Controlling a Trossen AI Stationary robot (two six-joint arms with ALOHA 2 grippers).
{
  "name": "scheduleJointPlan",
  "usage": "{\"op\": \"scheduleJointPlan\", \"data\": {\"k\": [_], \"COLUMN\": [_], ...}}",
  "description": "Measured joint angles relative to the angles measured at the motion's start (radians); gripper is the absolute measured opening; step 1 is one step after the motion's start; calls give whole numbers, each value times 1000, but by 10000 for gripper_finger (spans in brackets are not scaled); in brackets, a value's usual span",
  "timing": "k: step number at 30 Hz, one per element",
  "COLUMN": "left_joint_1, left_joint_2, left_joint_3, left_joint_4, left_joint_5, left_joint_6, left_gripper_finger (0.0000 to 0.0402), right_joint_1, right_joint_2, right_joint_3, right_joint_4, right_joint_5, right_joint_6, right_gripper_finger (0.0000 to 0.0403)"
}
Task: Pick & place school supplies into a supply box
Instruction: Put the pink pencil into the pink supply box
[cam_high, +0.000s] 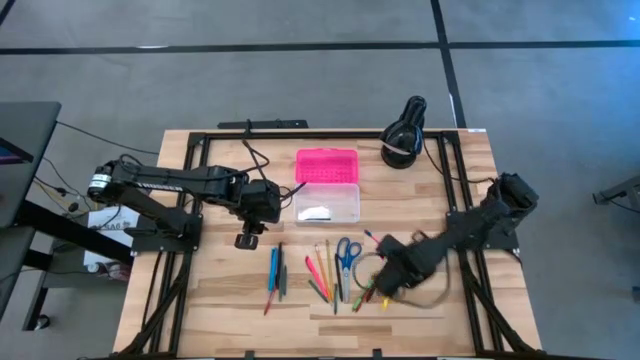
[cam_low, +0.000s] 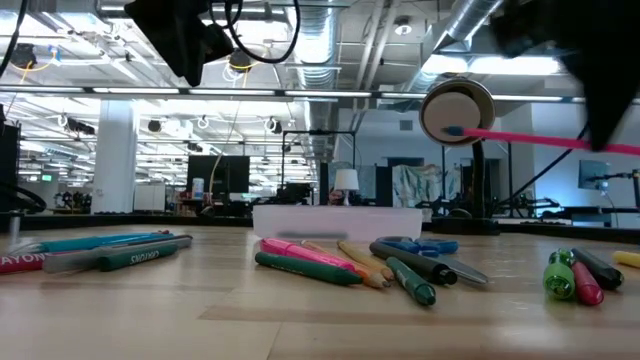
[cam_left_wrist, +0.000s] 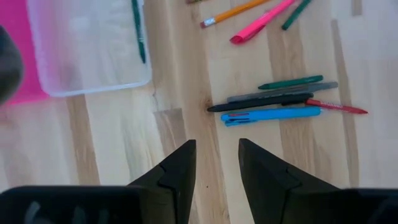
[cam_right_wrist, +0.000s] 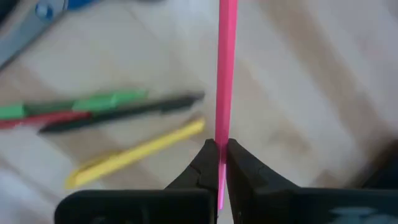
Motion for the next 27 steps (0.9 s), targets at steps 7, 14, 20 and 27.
{"op": "scheduleJointPlan", "data": {"k": [7, 14, 20, 27], "left_joint_1": [-17, -69, -106, -137], "left_joint_2": [-3, -20, -42, -82], "left_joint_3": [0, 0, 0, 0], "left_joint_4": [-15, -25, -32, -22], "left_joint_5": [2, -54, -142, -294], "left_joint_6": [-86, -159, -243, -344], "left_gripper_finger": [113, 113, 113, 113], "right_joint_1": [-255, -444, -543, -608], "right_joint_2": [0, 3, 27, 79], "right_joint_3": [0, 0, 3, 1], "right_joint_4": [141, 348, 535, 638], "right_joint_5": [52, 54, -10, -59], "right_joint_6": [-422, -835, -1042, -1070], "right_gripper_finger": [0, 0, 0, 0]}}
